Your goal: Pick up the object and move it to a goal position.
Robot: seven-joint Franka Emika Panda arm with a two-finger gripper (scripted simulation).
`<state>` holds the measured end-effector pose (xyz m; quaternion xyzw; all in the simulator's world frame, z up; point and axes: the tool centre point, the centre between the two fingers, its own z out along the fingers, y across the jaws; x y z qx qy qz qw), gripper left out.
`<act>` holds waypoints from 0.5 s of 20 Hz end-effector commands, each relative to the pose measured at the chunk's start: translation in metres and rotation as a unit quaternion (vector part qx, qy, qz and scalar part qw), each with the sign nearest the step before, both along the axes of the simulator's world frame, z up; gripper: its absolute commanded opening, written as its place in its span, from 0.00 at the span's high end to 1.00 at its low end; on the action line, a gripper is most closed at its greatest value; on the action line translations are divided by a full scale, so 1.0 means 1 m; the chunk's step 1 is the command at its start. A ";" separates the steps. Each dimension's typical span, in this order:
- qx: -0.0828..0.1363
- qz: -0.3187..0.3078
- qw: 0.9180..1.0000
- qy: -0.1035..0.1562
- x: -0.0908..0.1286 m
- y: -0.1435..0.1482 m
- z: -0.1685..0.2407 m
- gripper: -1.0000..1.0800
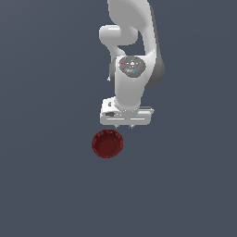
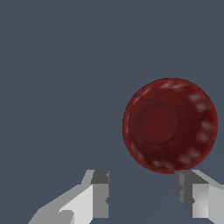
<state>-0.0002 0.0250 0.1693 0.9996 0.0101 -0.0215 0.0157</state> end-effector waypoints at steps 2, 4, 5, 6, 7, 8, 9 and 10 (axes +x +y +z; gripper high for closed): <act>-0.005 -0.022 1.000 0.008 0.007 -0.002 -0.006 0.38; -0.010 -0.038 0.999 0.014 0.013 -0.003 -0.011 0.38; -0.013 -0.047 0.999 0.017 0.015 -0.004 -0.014 0.38; -0.016 -0.057 0.998 0.021 0.018 -0.005 -0.016 0.38; -0.019 -0.067 0.997 0.024 0.022 -0.006 -0.019 0.38; -0.023 -0.077 0.996 0.028 0.025 -0.007 -0.023 0.38; -0.027 -0.089 0.995 0.032 0.028 -0.008 -0.026 0.38; -0.032 -0.100 0.994 0.036 0.031 -0.009 -0.030 0.38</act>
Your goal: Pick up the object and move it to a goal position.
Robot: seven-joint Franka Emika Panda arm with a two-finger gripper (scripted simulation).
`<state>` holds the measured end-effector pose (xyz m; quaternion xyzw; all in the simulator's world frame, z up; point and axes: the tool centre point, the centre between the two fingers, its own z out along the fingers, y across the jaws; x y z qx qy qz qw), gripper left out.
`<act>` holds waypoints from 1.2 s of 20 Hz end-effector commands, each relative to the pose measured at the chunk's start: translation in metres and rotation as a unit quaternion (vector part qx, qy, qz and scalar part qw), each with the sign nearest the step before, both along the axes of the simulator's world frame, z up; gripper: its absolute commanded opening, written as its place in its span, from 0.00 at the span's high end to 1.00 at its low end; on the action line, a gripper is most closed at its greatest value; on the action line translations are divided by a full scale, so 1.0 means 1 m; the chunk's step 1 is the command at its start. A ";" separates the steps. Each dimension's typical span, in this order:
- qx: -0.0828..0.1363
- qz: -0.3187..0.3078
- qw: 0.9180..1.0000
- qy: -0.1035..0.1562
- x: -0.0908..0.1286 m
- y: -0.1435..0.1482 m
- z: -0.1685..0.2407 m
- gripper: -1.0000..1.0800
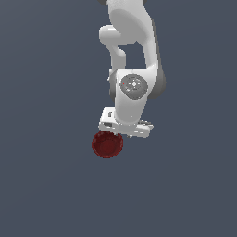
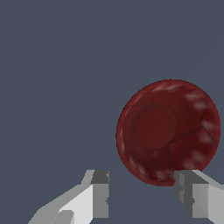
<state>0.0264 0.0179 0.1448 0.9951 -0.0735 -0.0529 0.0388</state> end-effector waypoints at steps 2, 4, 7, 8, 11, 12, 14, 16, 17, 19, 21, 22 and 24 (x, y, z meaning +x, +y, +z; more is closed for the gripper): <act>-0.017 -0.040 0.999 0.014 0.011 -0.003 -0.013 0.38; -0.028 -0.063 0.997 0.021 0.017 -0.005 -0.021 0.38; -0.046 -0.097 0.994 0.030 0.025 -0.008 -0.033 0.38; -0.052 -0.109 0.992 0.033 0.028 -0.008 -0.037 0.38; -0.071 -0.140 0.987 0.041 0.034 -0.010 -0.048 0.38; -0.077 -0.149 0.985 0.043 0.036 -0.011 -0.051 0.38; -0.088 -0.165 0.981 0.046 0.038 -0.011 -0.057 0.38; -0.098 -0.179 0.978 0.048 0.041 -0.012 -0.063 0.38; -0.103 -0.185 0.976 0.049 0.042 -0.012 -0.065 0.38; -0.111 -0.196 0.973 0.051 0.043 -0.012 -0.069 0.38; -0.117 -0.204 0.971 0.052 0.044 -0.013 -0.072 0.38; -0.120 -0.207 0.970 0.052 0.045 -0.013 -0.074 0.38; -0.124 -0.212 0.968 0.053 0.045 -0.013 -0.076 0.38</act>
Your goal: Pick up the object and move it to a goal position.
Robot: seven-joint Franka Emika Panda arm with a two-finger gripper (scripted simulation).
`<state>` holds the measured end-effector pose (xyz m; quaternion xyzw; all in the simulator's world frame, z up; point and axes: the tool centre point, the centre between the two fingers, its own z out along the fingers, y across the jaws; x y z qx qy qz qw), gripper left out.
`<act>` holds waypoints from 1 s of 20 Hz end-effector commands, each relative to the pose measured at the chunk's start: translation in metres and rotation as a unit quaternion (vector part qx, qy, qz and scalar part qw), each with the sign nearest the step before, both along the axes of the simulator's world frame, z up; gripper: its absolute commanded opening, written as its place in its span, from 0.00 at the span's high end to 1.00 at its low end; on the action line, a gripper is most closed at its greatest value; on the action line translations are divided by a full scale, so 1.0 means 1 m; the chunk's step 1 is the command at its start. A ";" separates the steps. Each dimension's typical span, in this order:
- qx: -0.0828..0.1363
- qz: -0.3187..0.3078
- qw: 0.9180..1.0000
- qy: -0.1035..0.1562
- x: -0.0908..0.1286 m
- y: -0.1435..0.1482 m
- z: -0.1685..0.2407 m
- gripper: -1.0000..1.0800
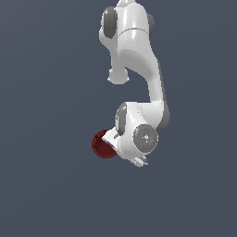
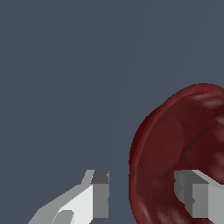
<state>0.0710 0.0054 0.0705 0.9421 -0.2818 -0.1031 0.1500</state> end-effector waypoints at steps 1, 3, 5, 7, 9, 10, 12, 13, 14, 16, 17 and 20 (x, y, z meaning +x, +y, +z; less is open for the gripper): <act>-0.006 -0.007 1.000 0.001 0.001 0.000 -0.002 0.38; -0.007 -0.009 1.000 0.001 0.001 0.000 -0.003 0.38; -0.006 -0.007 1.000 0.001 0.001 0.000 -0.003 0.38; -0.006 -0.007 1.000 0.001 0.001 0.000 -0.004 0.38; -0.006 -0.008 1.000 0.001 -0.001 -0.002 -0.008 0.38; -0.006 -0.008 1.000 0.001 -0.002 -0.002 -0.011 0.38; -0.007 -0.008 1.000 0.001 -0.004 -0.004 -0.019 0.38; -0.007 -0.008 1.000 0.001 -0.005 -0.005 -0.023 0.38; -0.007 -0.009 1.000 0.001 -0.006 -0.006 -0.025 0.38; -0.007 -0.009 1.000 0.001 -0.008 -0.007 -0.029 0.38; -0.007 -0.009 1.000 0.001 -0.008 -0.007 -0.030 0.38; -0.007 -0.009 1.000 0.001 -0.008 -0.007 -0.031 1.00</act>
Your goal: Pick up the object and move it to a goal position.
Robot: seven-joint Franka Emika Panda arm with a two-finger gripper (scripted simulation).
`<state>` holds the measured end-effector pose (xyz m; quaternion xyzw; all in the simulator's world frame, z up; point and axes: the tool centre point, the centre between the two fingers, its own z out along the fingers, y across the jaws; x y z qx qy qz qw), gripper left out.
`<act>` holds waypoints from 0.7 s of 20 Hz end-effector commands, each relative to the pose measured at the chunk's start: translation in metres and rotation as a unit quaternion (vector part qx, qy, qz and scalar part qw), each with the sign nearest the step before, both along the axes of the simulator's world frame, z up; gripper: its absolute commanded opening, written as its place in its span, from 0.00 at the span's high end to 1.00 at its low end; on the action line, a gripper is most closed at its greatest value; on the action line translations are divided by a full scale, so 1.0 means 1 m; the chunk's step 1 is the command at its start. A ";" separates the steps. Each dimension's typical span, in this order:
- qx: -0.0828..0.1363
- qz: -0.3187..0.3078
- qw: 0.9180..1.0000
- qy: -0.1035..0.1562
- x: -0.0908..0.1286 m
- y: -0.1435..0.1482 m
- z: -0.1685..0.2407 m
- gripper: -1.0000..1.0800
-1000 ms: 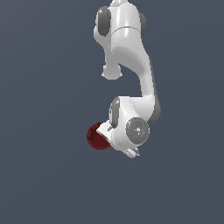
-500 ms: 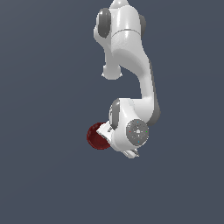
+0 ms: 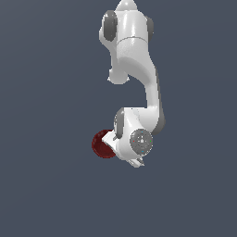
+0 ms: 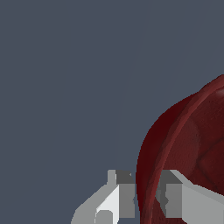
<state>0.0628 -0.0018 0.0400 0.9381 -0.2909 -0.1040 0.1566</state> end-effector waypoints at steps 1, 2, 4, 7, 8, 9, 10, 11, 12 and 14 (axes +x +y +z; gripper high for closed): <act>0.000 0.000 1.000 -0.001 0.000 0.000 0.000 1.00; 0.000 0.000 1.000 -0.001 0.000 0.000 0.000 1.00; 0.000 0.000 1.000 -0.001 0.000 0.000 0.000 1.00; 0.000 0.000 1.000 -0.001 0.000 0.000 0.000 1.00; 0.000 0.000 1.000 -0.001 0.000 0.000 0.000 1.00; 0.000 0.000 1.000 -0.001 0.000 0.000 0.000 1.00; 0.000 0.000 1.000 -0.001 0.000 0.001 0.000 1.00; 0.000 -0.001 1.000 -0.002 0.000 0.001 0.001 1.00; 0.000 -0.002 1.000 -0.003 0.000 0.001 0.002 1.00; -0.001 -0.005 1.000 -0.007 0.001 0.004 0.007 1.00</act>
